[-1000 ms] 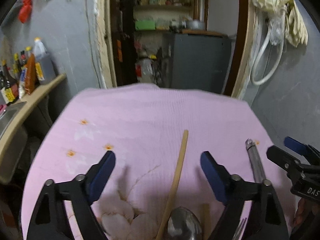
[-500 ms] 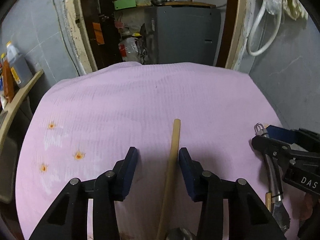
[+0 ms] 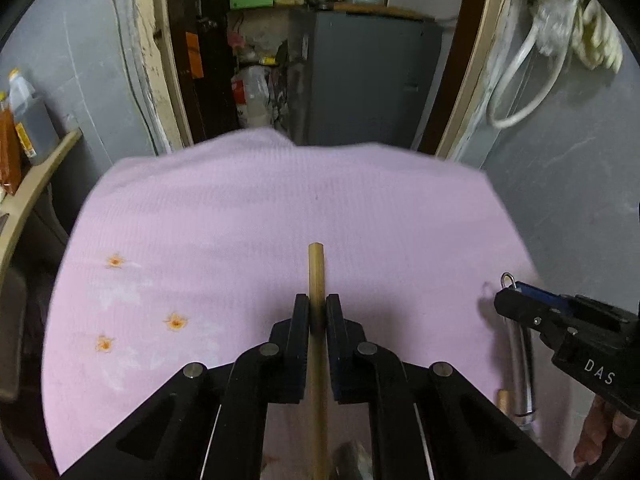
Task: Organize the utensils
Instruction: 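Grasp a wooden chopstick with the left tool while the right tool grasps the steel-handled utensil, then lift and lower the chopstick into the white holder while the right tool drops its utensil in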
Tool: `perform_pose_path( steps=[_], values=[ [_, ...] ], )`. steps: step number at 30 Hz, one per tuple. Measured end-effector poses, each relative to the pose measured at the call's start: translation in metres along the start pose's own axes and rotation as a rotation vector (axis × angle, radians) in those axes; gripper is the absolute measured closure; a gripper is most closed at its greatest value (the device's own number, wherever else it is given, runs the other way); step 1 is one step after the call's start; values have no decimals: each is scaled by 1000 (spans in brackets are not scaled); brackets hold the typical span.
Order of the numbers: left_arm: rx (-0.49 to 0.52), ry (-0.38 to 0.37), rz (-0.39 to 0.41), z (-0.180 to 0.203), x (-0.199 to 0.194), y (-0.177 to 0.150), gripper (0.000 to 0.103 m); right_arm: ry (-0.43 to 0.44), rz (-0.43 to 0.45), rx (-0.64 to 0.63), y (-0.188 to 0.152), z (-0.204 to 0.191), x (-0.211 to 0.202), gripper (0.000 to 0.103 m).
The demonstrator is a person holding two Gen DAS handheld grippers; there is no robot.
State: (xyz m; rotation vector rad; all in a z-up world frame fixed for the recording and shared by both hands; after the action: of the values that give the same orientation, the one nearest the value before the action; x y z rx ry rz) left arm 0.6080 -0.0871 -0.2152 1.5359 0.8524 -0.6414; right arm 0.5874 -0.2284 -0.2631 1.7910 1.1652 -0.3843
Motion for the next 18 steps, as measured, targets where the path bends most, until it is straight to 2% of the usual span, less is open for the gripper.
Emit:
perform_pose_path(
  steps=[6,12,18],
  values=[
    [-32,-41,76,-15,-49,3,95,17,110,-68,3,-28,-51,87],
    [-67,-87,130,-29,-100,-13,95,-6,194,-141,-3,-56,-105,87],
    [-59,-98,193,-41,-150,-29,95,-26,252,-188,-15,-82,-147,87]
  ],
)
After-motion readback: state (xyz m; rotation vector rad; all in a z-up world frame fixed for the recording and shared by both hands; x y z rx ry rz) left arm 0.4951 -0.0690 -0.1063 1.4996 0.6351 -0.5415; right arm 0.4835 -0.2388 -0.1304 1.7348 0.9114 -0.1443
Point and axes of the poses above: each gripper's, at about its wrist camera, not at the fingertips, and x roughly the way its jaws point, z to its right, y to its top, the point moved 9 cm from there along x, roughly the way its jaws point, and after that the axes turned 14 degrees about y, right-handed, at the moved point
